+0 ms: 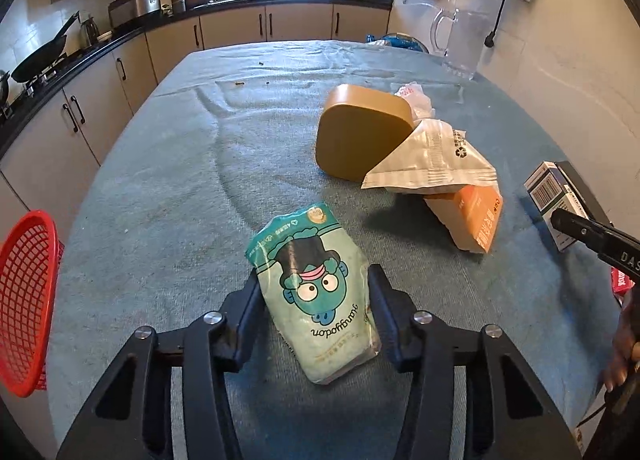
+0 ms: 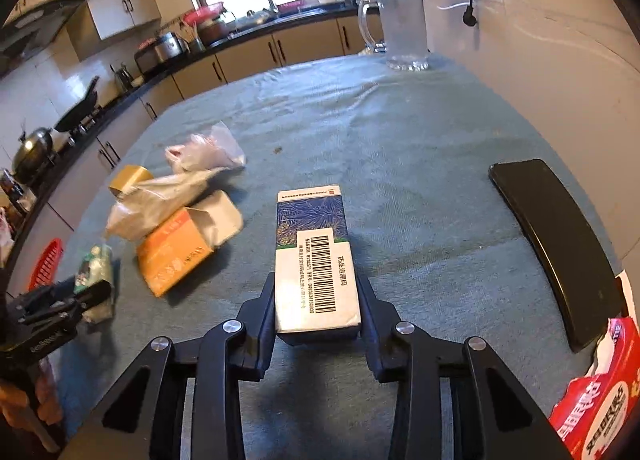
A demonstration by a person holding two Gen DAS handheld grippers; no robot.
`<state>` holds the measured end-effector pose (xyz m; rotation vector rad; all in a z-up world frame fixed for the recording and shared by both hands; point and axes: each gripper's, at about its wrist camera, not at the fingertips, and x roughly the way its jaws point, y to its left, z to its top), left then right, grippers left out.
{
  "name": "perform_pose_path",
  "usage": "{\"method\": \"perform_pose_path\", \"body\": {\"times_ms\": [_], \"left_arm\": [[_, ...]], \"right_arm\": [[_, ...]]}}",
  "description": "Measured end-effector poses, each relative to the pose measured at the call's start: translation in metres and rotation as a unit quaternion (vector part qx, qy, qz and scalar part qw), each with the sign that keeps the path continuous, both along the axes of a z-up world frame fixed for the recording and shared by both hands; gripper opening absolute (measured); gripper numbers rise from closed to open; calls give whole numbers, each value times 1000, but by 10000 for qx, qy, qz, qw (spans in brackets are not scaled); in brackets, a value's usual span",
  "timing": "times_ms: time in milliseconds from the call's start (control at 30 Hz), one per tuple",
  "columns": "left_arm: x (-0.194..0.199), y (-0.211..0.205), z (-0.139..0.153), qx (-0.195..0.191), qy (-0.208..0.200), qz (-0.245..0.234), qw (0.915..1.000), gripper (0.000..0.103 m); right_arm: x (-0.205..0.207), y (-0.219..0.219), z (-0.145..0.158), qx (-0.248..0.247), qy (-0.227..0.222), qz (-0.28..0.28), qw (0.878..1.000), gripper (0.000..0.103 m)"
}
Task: Collect trash
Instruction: 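Carry the diaper pack and barcode box over the red mesh basket with both tools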
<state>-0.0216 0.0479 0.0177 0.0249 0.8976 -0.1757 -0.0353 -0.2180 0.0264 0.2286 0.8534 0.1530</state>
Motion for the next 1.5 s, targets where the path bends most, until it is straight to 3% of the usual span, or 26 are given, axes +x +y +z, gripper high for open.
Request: {"method": "perform_pose_path", "body": {"times_ms": [300,1500], "left_arm": [[-17,7,9,-76,-262,-50,9996,46],[-46,79,30,-332,-674,572,9955,46]], "right_arm": [[-18,40,16,464,-393,692,9957,39],[-19,145,26,393,-299,1754,9833,39]]}}
